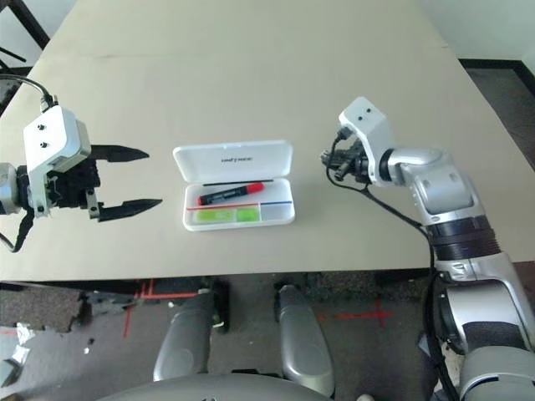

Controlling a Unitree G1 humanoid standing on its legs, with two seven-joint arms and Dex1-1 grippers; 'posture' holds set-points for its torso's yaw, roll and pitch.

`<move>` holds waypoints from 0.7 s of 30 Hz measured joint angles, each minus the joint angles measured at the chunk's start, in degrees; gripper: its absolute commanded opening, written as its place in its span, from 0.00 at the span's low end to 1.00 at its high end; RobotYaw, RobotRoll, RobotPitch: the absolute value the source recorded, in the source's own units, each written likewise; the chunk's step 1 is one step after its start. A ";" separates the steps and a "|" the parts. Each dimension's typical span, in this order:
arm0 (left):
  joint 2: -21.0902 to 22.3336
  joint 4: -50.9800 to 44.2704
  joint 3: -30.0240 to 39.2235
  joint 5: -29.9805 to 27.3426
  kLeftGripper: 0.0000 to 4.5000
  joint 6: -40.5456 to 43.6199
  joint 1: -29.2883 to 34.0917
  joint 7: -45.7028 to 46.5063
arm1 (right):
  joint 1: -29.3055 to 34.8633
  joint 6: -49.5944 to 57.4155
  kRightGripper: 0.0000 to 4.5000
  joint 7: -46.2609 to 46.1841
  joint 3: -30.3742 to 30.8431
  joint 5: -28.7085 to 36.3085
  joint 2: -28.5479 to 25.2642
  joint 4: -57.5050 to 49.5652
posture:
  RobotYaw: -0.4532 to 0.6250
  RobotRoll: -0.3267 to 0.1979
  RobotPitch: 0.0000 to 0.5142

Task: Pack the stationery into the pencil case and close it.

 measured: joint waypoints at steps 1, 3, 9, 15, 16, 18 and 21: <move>0.01 0.07 -0.07 0.00 1.00 -0.14 0.00 0.00 | -0.22 -2.14 0.08 2.34 -0.01 0.23 -0.24 0.41 | 0.41 0.62 0.43; 0.02 0.11 -0.28 0.02 1.00 -0.38 0.02 -0.01 | -0.29 -6.32 0.08 7.43 -0.04 1.51 -0.43 0.51 | 0.41 0.62 0.43; 0.17 0.18 -0.37 0.21 1.00 -0.86 0.16 0.09 | -0.22 -11.27 0.08 17.35 -0.04 4.41 -0.84 -2.00 | 0.42 0.62 0.41; 0.23 0.41 -0.37 0.60 1.00 -1.11 0.16 0.56 | 0.75 -9.25 0.08 21.08 0.76 5.07 -1.68 -7.99 | 0.42 0.62 0.41; 0.26 0.46 -0.38 0.71 1.00 -1.19 0.16 0.56 | 1.09 -8.97 0.08 21.33 1.28 5.05 -1.68 -8.61 | 0.42 0.62 0.41; 0.28 0.52 -0.44 0.91 1.00 -1.34 0.16 0.56 | 1.87 -8.27 0.08 21.35 2.30 4.96 -1.55 -9.97 | 0.41 0.62 0.41; 0.28 0.60 -0.79 1.26 1.00 -1.58 0.15 0.58 | 2.35 -8.18 0.08 21.20 3.22 4.80 -0.96 -10.79 | 0.41 0.62 0.41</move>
